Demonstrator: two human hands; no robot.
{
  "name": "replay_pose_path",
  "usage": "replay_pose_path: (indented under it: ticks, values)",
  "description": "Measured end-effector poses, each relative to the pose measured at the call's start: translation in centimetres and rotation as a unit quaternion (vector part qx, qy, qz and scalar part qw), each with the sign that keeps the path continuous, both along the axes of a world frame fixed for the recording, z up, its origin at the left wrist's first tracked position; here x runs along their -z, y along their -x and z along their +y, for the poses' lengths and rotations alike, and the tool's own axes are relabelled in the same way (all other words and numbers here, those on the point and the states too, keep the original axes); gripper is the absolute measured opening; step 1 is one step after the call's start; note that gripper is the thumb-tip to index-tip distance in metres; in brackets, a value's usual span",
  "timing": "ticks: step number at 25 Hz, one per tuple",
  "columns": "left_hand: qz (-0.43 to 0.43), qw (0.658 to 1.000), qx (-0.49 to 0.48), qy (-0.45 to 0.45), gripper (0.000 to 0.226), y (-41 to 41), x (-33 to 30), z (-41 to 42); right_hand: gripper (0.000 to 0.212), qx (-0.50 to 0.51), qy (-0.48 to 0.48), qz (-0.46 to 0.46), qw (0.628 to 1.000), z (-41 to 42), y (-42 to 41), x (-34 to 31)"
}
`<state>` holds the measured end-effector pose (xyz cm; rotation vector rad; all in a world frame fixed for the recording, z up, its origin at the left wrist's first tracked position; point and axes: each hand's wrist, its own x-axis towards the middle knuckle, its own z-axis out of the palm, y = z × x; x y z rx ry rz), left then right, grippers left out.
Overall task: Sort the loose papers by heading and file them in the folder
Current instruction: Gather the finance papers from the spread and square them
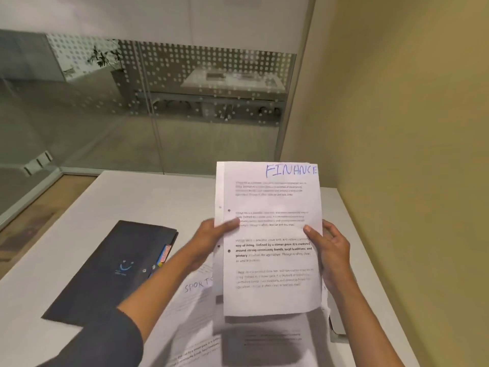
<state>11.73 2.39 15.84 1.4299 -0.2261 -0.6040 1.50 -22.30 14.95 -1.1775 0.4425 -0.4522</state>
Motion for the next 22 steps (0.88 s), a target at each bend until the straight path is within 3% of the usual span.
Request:
replay_pose_path:
  ticks: [4, 11, 18, 22]
  values:
    - [-0.023, 0.998, -0.048, -0.029, 0.016, 2.8, 0.9, -0.6, 0.028, -0.021, 0.057, 0.042, 0.997, 0.3, 1.6, 0.6]
    - [-0.008, 0.996, 0.078, -0.043, 0.026, 3.1, -1.1, 1.1, 0.036, -0.197, 0.0, 0.062, 0.978, -0.5, 2.7, 0.0]
    - [0.007, 0.997, 0.037, -0.063, 0.042, 3.8, 2.1, 1.9, 0.022, -0.118, 0.117, 0.115, 0.979, 0.4, 2.9, 1.8]
    - [-0.026, 0.998, -0.027, -0.046, 0.018, 4.3, 2.7, 1.4, 0.012, -0.078, 0.137, 0.093, 0.983, 1.4, 3.6, 2.6]
